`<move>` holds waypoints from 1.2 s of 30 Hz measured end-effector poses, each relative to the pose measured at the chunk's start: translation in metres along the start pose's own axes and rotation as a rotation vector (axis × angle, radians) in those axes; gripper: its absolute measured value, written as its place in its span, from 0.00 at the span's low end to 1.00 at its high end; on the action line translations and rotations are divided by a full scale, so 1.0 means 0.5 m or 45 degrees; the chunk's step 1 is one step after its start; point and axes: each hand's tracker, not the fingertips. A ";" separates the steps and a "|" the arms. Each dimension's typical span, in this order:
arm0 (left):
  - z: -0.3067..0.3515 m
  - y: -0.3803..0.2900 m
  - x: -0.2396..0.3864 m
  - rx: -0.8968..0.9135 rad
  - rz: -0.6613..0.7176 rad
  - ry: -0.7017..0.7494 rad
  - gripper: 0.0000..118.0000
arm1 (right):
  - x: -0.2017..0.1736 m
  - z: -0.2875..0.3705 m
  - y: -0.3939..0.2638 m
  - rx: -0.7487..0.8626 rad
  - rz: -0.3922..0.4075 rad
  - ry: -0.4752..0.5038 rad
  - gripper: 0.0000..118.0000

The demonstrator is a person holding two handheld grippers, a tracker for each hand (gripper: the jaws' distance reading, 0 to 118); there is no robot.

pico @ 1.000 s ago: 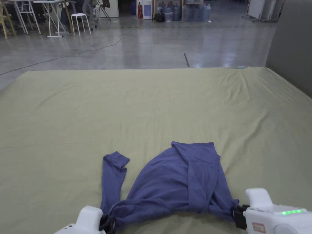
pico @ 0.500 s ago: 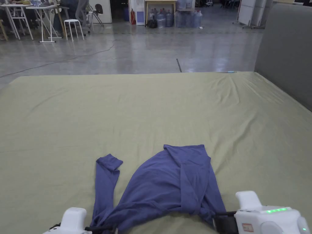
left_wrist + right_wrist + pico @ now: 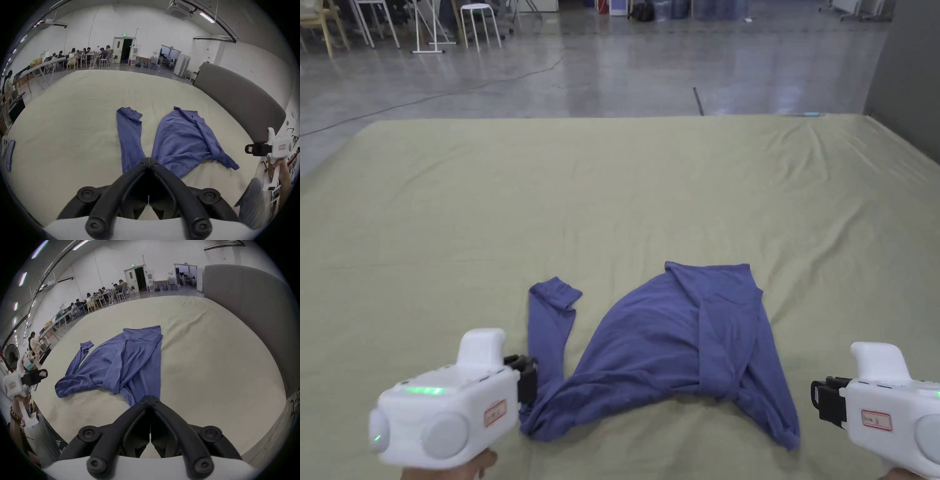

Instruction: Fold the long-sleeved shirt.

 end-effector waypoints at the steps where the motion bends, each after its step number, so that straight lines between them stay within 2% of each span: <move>1: -0.024 0.004 0.001 -0.038 -0.007 0.057 0.43 | -0.003 -0.002 -0.002 -0.009 0.000 0.011 0.02; 2: -0.043 0.007 -0.008 -0.078 0.008 0.102 0.80 | -0.004 -0.005 -0.004 -0.014 -0.002 0.019 0.02; 3: -0.068 0.010 -0.014 -0.159 0.028 0.157 0.93 | -0.007 -0.007 -0.006 -0.021 -0.003 0.025 0.02; 8: -0.122 -0.031 -0.032 -0.369 0.083 0.213 0.91 | -0.004 -0.016 -0.014 -0.047 0.008 0.032 0.02; 11: -0.134 -0.068 -0.028 -0.419 0.076 0.162 0.83 | -0.005 -0.024 -0.016 -0.068 0.009 0.025 0.02; 12: -0.135 -0.082 -0.023 -0.422 0.087 0.138 0.83 | -0.003 -0.029 -0.015 -0.076 0.010 0.028 0.02; 13: -0.136 -0.094 -0.014 -0.424 0.091 0.098 0.65 | -0.004 -0.033 -0.013 -0.083 0.012 0.032 0.02; 14: -0.131 -0.103 0.005 -0.403 0.063 0.122 0.59 | -0.005 -0.038 -0.010 -0.090 0.014 0.035 0.02; 15: -0.126 -0.111 0.024 -0.337 -0.046 0.187 0.57 | -0.006 -0.047 -0.002 -0.101 0.020 0.038 0.02; 16: -0.128 -0.116 0.033 -0.344 -0.112 0.159 0.42 | -0.007 -0.056 0.009 -0.112 0.031 0.039 0.02; 17: -0.129 -0.117 0.037 -0.344 -0.086 0.116 0.24 | -0.010 -0.065 0.023 -0.116 0.043 0.035 0.02; 18: -0.119 -0.113 0.052 -0.337 -0.028 0.055 0.17 | -0.013 -0.076 0.045 -0.116 0.058 0.029 0.02; 20: -0.112 -0.108 0.072 -0.336 -0.106 0.161 0.17 | -0.017 -0.097 0.103 -0.093 0.088 0.036 0.02; 25: -0.104 -0.092 0.052 -0.287 -0.066 0.108 0.16 | -0.029 -0.166 0.313 0.029 0.158 0.049 0.03; 26: -0.108 -0.090 0.039 -0.286 -0.061 0.105 0.16 | -0.029 -0.189 0.349 0.038 0.163 0.044 0.11; 28: -0.110 -0.086 0.025 -0.275 -0.047 0.098 0.16 | -0.022 -0.265 0.435 0.022 0.188 0.043 0.69; 29: -0.111 -0.086 0.022 -0.275 -0.043 0.095 0.16 | -0.019 -0.306 0.463 -0.019 0.208 0.022 0.82; 32: -0.104 -0.083 0.027 -0.276 -0.040 0.079 0.16 | 0.000 -0.439 0.520 -0.136 0.276 -0.061 0.81; 36: -0.114 -0.087 0.021 -0.287 -0.030 0.076 0.16 | 0.027 -0.583 0.529 -0.327 0.255 -0.087 0.81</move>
